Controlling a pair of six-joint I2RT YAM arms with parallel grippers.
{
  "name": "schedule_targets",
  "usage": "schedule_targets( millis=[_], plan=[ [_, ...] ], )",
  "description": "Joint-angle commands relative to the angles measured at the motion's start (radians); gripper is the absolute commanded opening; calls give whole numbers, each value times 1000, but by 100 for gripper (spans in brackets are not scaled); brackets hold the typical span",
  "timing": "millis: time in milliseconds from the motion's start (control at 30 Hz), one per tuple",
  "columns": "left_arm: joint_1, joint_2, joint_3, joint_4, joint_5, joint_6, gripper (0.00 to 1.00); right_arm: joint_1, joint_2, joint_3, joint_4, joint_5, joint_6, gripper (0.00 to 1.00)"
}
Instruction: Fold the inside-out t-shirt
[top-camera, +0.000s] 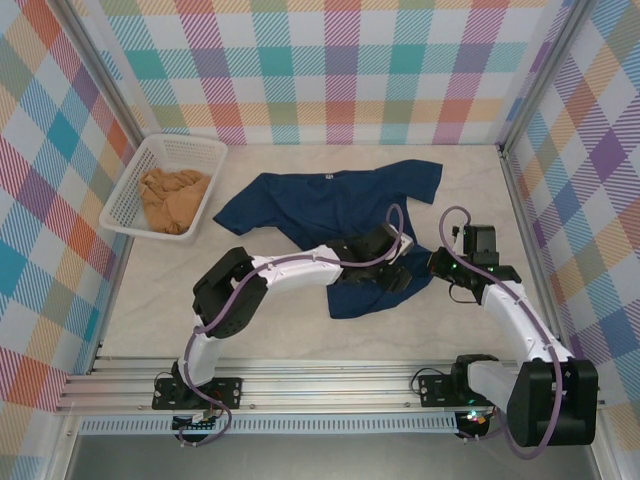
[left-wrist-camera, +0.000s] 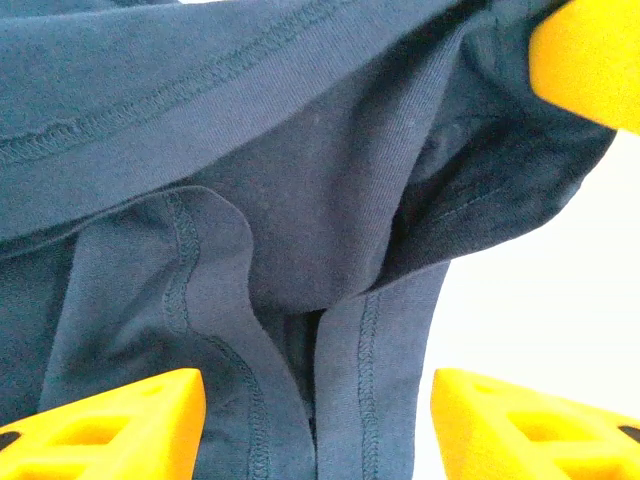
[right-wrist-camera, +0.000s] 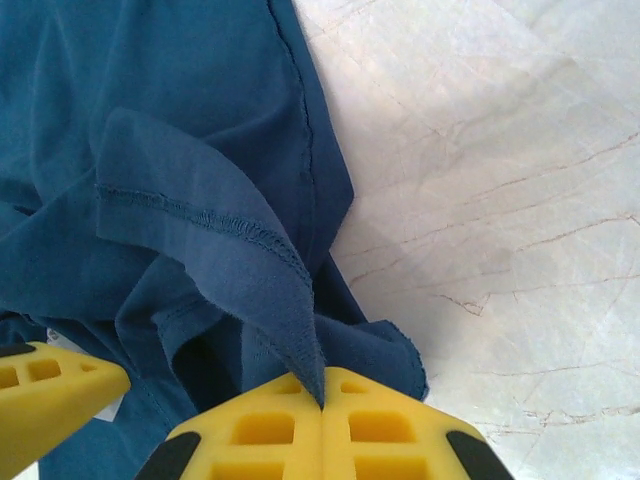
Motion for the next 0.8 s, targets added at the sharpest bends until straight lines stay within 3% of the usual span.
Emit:
schedule_targets(
  millis=[0, 200, 300, 433, 600, 767],
  plan=[
    [6, 51, 52, -33, -32, 23, 60, -5, -18, -6, -6, -2, 11, 0],
    [6, 104, 93, -80, -89, 36, 58, -5, -15, 0, -2, -1, 6, 0],
    [8, 119, 114, -85, -130, 32, 52, -5, -11, 1, 0, -5, 8, 0],
    [18, 119, 126, -67, -143, 28, 38, -5, -13, -1, -1, -3, 8, 0],
    [35, 105, 133, -53, -114, 18, 11, -5, -16, -1, -4, 1, 7, 0],
    [52, 44, 103, -59, -82, 19, 0, -5, -15, 1, -12, 20, 3, 0]
  ],
)
